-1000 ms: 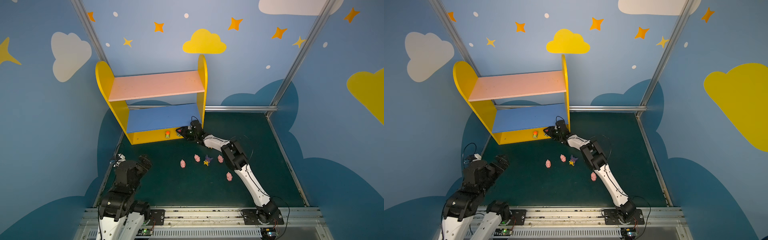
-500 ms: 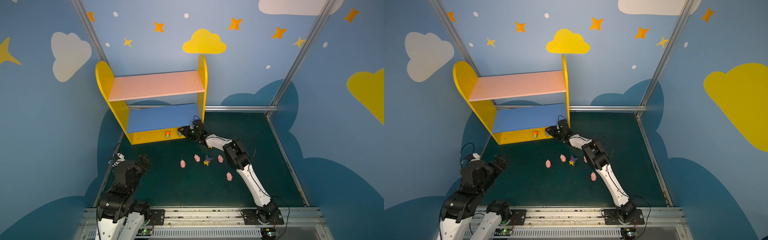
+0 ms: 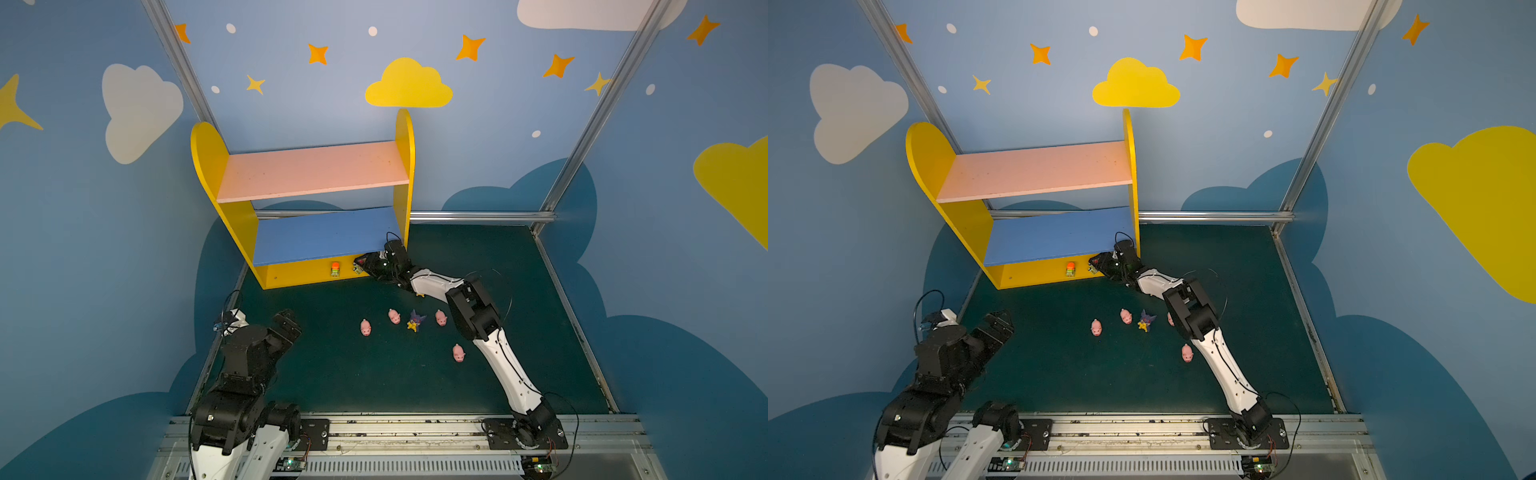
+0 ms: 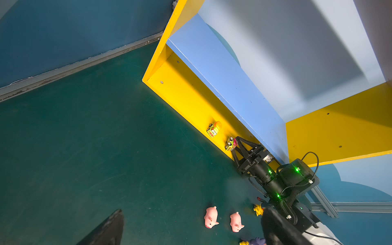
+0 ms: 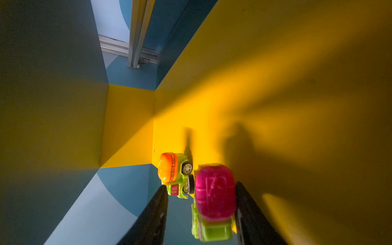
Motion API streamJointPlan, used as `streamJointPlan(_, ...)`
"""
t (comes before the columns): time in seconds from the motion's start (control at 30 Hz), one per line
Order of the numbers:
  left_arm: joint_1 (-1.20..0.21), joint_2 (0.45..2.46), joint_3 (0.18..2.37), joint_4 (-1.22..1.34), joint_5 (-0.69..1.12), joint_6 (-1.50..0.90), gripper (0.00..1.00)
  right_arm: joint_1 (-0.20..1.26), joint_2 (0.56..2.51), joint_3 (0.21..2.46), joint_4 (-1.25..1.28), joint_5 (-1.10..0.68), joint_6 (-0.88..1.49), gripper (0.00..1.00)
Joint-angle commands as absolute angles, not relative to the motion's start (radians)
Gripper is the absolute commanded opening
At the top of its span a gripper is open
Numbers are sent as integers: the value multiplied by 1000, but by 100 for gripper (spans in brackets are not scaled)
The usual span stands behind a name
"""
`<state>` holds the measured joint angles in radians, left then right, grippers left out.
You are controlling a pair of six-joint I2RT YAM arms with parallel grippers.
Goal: Organize plastic toys on shelves
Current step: Place the plastic toy on the shelf.
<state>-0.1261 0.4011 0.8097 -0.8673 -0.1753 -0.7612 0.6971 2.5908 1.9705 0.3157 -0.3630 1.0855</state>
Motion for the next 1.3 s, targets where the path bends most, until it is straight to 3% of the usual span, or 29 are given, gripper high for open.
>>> streamJointPlan(0.0, -124, 393, 838, -887, -199, -741, 100, 704, 2500, 1965, 390, -382, 1081, 50)
streamJointPlan(0.5, -123, 390, 860, -891, -204, -736, 100, 701, 2475, 1932, 390, -380, 1074, 50)
streamJointPlan(0.7, -124, 384, 869, -900, -202, -736, 100, 701, 2447, 1902, 382, -373, 1063, 59)
streamJointPlan(0.87, -123, 385, 862, -903, -197, -735, 100, 701, 2367, 1806, 376, -374, 1032, 66)
streamJointPlan(1.27, -123, 353, 852, -916, -163, -731, 100, 748, 2140, 1492, 433, -427, 990, 67)
